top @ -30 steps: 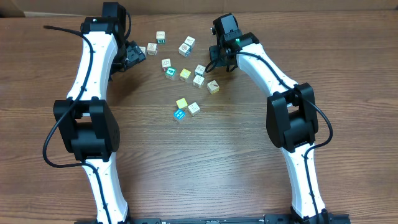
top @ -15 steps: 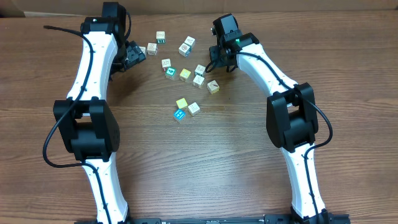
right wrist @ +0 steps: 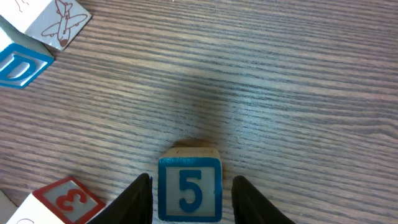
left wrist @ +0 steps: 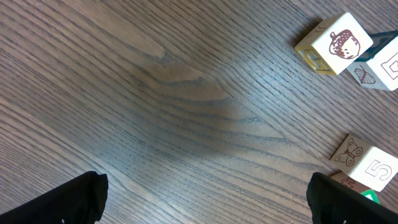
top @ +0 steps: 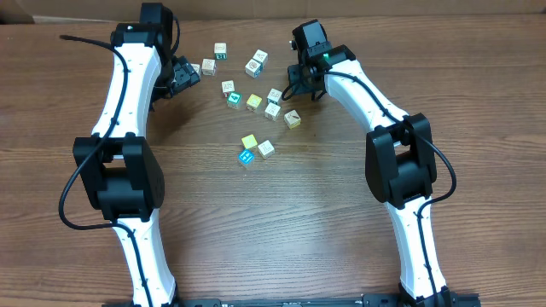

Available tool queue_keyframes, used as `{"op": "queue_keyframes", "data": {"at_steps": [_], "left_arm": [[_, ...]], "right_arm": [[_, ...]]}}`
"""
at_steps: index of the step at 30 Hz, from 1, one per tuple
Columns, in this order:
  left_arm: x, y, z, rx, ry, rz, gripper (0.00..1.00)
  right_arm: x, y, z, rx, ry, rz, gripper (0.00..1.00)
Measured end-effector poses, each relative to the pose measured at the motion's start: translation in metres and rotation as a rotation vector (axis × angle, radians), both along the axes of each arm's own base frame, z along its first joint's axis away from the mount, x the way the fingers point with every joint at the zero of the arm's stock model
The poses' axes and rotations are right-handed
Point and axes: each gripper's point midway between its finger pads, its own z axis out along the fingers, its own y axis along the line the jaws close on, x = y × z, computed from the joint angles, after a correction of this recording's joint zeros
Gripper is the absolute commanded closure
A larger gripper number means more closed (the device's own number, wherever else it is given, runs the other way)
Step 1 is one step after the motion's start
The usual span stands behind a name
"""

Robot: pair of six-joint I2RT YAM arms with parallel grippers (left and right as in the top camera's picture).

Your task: Form a circle

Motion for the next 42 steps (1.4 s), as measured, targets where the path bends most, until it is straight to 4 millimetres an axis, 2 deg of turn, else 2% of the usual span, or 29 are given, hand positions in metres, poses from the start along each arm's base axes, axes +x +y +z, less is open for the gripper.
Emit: {"op": "queue_keyframes", "data": {"at_steps": [20, 24, 27, 29, 35, 39, 42], "left_arm": [[0.0, 0.0, 0.0, 0.0, 0.0, 0.0, 0.01], [0.0, 0.0, 0.0, 0.0, 0.0, 0.0, 0.0], [0.0, 0.0, 0.0, 0.0, 0.0, 0.0, 0.01], [0.0, 0.0, 0.0, 0.0, 0.0, 0.0, 0.0], [0.0, 0.0, 0.0, 0.0, 0.0, 0.0, 0.01], [0.0, 0.0, 0.0, 0.0, 0.0, 0.0, 0.01], [0.0, 0.0, 0.0, 0.0, 0.0, 0.0, 0.0]], "right_arm": [[0.0021, 0.0008, 0.0011, 0.003, -0.01, 0.0, 0.61], [0.0031, 0.0011, 0.0016, 0.005, -0.014, -0.001, 0.7], [0.0032, 0.0012, 0.0017, 0.007, -0.014, -0.002, 0.62], [0.0028, 0.0009, 0.0014, 0.004, -0.013, 0.0, 0.6], [0.0, -0.0002, -0.0001, -0.001, 0.0, 0.0, 0.61], [-0.0001, -0.0001, -0.0001, -0.001, 0.0, 0.0, 0.69], [-0.0005, -0.0003, -0.0004, -0.001, 0.002, -0.001, 0.66]]}}
